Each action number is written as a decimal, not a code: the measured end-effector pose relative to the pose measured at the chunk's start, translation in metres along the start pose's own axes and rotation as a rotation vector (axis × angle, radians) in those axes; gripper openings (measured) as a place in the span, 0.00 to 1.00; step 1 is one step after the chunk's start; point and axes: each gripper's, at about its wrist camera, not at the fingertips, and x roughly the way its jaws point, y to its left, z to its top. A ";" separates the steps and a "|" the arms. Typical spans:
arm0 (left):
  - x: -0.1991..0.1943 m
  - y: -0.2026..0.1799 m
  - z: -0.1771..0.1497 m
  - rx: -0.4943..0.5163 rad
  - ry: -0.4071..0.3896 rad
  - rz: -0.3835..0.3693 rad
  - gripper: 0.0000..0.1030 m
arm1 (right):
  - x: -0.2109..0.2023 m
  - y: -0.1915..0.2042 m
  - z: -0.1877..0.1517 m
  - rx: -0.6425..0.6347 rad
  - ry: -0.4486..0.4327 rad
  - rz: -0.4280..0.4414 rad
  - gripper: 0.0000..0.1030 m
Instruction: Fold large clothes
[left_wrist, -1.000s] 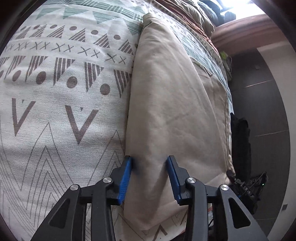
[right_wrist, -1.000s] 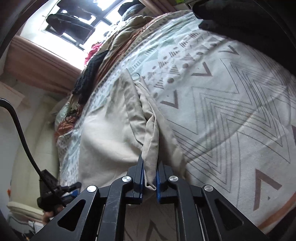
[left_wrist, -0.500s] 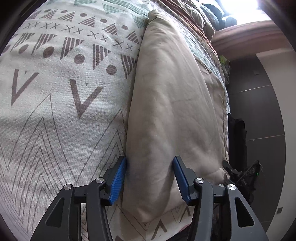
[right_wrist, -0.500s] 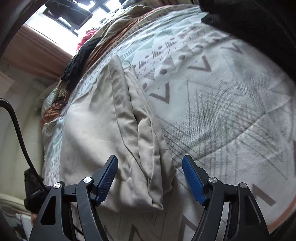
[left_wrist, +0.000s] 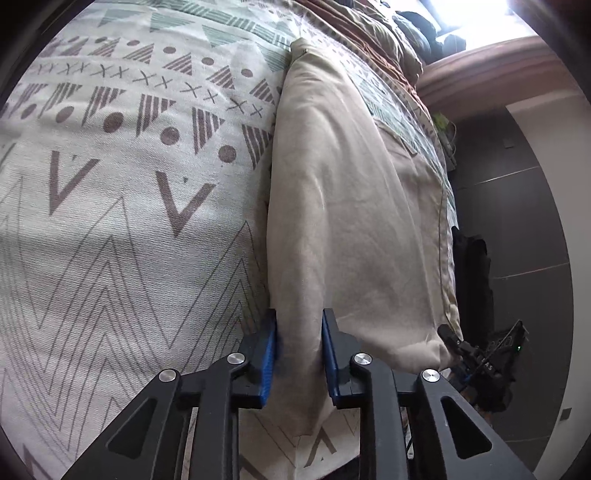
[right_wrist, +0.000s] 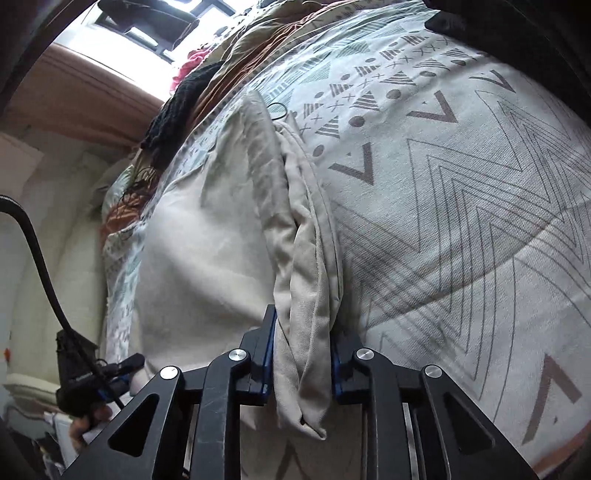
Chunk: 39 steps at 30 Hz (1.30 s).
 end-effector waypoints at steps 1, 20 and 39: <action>-0.003 0.001 -0.001 0.005 0.000 0.001 0.22 | -0.001 0.003 -0.002 0.000 0.001 0.004 0.22; -0.056 0.031 -0.045 0.039 0.021 -0.008 0.21 | -0.022 0.035 -0.093 -0.037 0.089 0.048 0.21; -0.067 0.047 -0.037 -0.003 0.002 0.034 0.36 | -0.039 0.027 -0.084 -0.041 0.101 -0.010 0.43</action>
